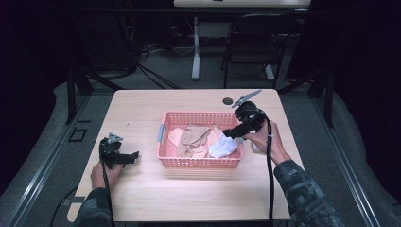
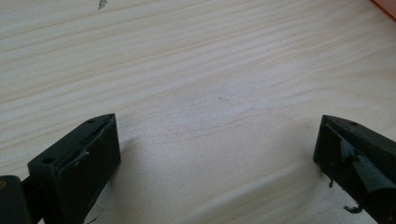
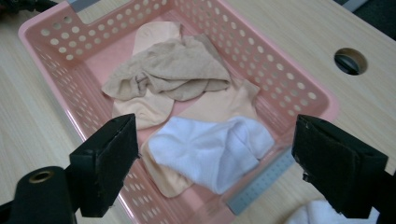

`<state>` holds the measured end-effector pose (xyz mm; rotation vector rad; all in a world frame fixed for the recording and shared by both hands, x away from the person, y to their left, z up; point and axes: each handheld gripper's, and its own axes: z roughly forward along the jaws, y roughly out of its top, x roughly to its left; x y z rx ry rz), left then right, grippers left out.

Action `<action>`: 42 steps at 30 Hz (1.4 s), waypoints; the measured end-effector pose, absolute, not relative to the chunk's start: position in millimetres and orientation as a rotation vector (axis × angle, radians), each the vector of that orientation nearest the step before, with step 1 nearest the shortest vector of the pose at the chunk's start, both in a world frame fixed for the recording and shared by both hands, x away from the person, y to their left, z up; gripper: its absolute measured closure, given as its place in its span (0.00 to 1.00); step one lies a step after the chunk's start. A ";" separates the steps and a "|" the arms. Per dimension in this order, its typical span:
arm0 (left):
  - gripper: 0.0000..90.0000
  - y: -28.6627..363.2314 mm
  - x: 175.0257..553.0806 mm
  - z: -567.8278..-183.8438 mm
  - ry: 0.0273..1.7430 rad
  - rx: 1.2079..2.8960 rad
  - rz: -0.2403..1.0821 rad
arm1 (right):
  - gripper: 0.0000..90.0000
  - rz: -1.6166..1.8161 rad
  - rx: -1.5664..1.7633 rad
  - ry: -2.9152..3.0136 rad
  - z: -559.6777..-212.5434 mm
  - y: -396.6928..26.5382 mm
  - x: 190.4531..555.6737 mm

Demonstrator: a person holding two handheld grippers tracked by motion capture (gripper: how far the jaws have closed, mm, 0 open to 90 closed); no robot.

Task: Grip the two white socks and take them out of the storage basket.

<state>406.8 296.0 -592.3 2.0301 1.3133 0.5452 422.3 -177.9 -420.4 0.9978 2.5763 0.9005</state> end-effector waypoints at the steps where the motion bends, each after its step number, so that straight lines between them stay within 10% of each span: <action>1: 0.00 296.0 406.8 -592.2 1.313 2.030 0.545 | 0.16 0.893 0.986 2.585 -422.1 -173.8 423.1; 42: 0.01 295.9 406.9 -592.3 1.312 2.029 0.545 | 0.52 0.420 1.167 2.745 -511.7 -137.2 445.2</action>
